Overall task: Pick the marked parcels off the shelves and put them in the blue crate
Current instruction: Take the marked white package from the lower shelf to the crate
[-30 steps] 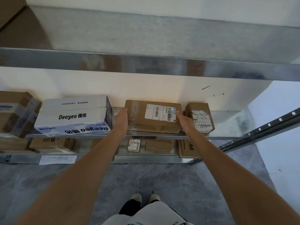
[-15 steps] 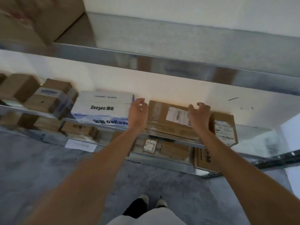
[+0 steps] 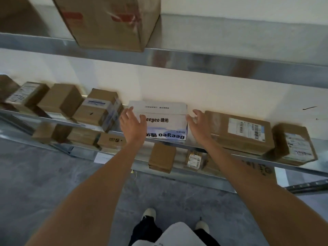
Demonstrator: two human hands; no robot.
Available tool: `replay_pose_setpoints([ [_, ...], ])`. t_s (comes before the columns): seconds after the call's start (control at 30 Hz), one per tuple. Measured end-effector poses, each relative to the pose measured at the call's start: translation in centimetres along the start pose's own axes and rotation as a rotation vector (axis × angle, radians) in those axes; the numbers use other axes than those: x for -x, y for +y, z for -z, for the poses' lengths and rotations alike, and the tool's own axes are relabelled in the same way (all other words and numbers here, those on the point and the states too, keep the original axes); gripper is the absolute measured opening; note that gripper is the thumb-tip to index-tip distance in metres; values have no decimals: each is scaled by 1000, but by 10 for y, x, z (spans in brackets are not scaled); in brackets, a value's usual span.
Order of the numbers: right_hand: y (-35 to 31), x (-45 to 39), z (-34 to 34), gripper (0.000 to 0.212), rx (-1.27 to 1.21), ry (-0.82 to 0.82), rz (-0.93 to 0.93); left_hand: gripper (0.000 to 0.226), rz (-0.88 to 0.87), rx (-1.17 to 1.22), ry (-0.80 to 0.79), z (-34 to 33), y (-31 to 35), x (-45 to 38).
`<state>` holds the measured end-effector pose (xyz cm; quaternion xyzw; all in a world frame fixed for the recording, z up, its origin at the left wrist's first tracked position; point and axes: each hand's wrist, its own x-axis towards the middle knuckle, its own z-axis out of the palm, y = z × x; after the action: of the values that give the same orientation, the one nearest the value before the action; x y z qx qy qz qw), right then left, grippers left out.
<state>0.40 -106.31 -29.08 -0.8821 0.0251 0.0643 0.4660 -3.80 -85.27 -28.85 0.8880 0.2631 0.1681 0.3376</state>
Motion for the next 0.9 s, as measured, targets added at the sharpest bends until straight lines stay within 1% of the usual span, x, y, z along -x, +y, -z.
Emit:
replay_pose_setpoints([
  [0.07,-1,-8,-17,56,-40,-1,-118,52,23,26,-76,7,-19,-12],
  [0.13,0,-10,-32,44,-121,20,-216,56,32,71,-163,9,-38,-24],
  [0.23,-6,-1,-45,36,-286,80,-311,62,103,215,-288,10,-60,-38],
  [0.27,-8,3,-48,35,-331,81,-344,58,129,258,-329,9,-63,-39],
  [0.37,-10,10,-53,38,-397,72,-392,37,171,349,-413,7,-65,-39],
  [0.47,-12,9,-52,54,-400,85,-442,36,165,396,-450,6,-65,-42],
  [0.5,-14,10,-52,55,-403,91,-447,37,151,409,-461,6,-66,-45],
  [0.63,-13,9,-52,50,-433,119,-475,39,149,474,-499,5,-66,-57],
  [0.77,-15,5,-45,37,-417,134,-466,27,198,517,-477,8,-68,-64],
  [0.9,-17,5,-33,42,-537,165,-489,32,289,570,-432,14,-66,-70],
])
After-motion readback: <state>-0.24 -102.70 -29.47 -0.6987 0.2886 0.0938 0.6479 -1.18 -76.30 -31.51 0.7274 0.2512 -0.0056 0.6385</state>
